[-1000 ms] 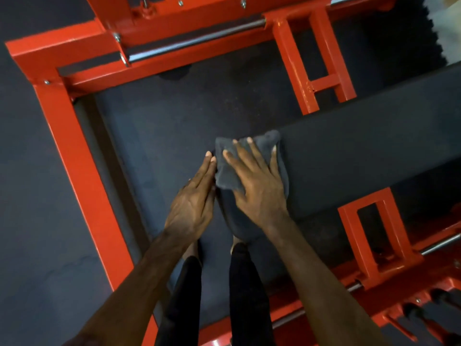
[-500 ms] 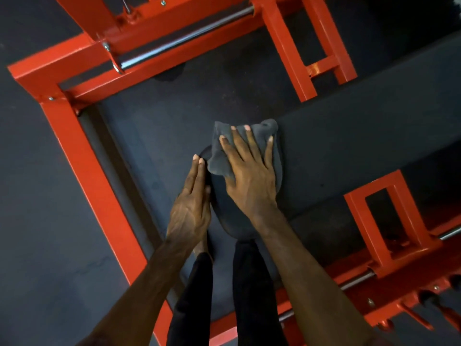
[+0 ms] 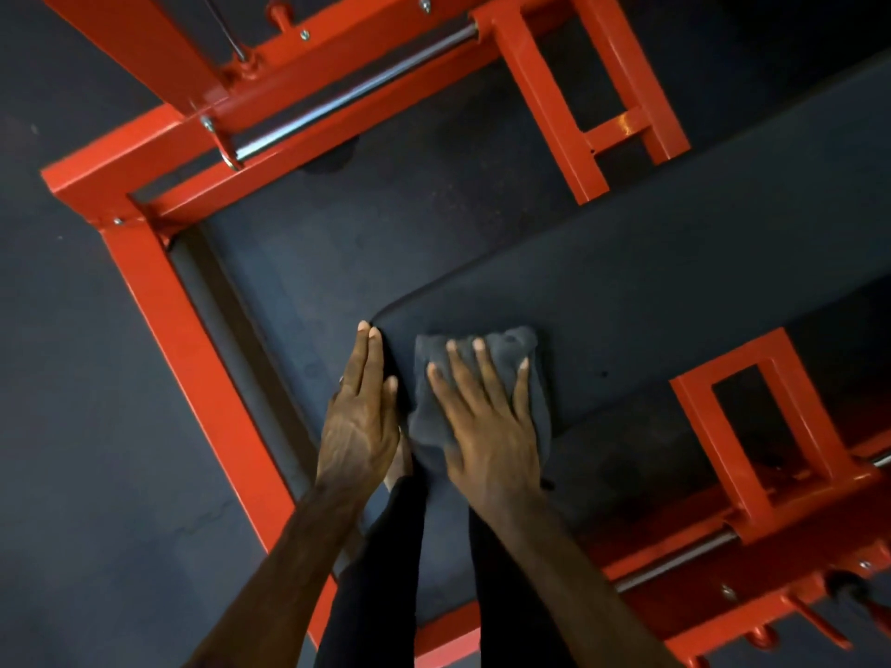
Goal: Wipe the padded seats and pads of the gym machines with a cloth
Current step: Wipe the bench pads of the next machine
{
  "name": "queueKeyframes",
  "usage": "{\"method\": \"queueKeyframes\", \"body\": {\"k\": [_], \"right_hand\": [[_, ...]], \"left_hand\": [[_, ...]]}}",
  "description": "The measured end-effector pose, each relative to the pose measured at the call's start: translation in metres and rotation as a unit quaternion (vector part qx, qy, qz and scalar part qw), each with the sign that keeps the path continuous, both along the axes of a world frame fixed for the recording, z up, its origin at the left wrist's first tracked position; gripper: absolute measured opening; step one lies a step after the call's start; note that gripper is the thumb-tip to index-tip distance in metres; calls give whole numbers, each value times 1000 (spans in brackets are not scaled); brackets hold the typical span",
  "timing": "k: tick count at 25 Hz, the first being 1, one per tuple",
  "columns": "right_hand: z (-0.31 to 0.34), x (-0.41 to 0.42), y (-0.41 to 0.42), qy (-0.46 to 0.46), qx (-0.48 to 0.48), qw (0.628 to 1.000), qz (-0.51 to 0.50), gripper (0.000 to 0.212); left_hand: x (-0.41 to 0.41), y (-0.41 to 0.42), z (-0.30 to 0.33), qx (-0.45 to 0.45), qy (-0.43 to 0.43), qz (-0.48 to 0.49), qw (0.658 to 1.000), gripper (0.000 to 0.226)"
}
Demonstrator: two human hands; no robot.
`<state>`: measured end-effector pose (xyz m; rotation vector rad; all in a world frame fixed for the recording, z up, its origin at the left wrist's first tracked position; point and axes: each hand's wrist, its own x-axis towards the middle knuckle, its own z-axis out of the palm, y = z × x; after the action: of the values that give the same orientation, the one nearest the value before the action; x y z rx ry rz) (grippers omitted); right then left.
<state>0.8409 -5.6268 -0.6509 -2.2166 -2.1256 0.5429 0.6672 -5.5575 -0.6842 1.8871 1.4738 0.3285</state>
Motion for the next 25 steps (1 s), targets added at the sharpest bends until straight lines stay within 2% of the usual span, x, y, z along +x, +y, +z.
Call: {"method": "queueKeyframes", "body": {"k": [2, 3, 5, 8, 10, 12, 13, 17, 19, 21, 22, 25], "right_hand": [[-4, -9, 7, 13, 28, 997, 66, 75], [-9, -5, 23, 13, 44, 997, 68, 72], [-13, 5, 35, -2, 45, 999, -15, 72], [-9, -9, -21, -29, 27, 987, -155, 89], [-6, -38, -38, -21, 29, 992, -122, 91], [-15, -41, -17, -11, 75, 995, -64, 79], [-17, -33, -6, -10, 84, 994, -67, 76], [-19, -34, -36, -28, 85, 969, -232, 77], [-13, -54, -42, -10, 93, 978, -189, 69], [-22, -38, -22, -4, 114, 989, -92, 66], [-28, -20, -13, -17, 117, 989, -89, 69], [-32, 6, -28, -60, 144, 961, -227, 81]], "left_hand": [[-1, 7, -3, 3, -10, -13, 1000, 58], [-1, 13, -6, 7, -17, -25, 1000, 57], [0, 24, -13, 14, -21, -44, 999, 57], [3, 35, -21, 37, -25, -60, 997, 57], [5, 41, -28, 67, -27, -75, 995, 56], [4, 43, -33, 96, -20, -88, 991, 55], [3, 44, -33, 105, -16, -91, 990, 54], [2, 51, -37, 120, -24, -116, 986, 54], [7, 62, -40, 141, -18, -136, 980, 53], [14, 74, -42, 155, -6, -146, 977, 53], [19, 79, -43, 162, 2, -147, 976, 53], [34, 81, -37, 179, 34, -168, 969, 57]]}}
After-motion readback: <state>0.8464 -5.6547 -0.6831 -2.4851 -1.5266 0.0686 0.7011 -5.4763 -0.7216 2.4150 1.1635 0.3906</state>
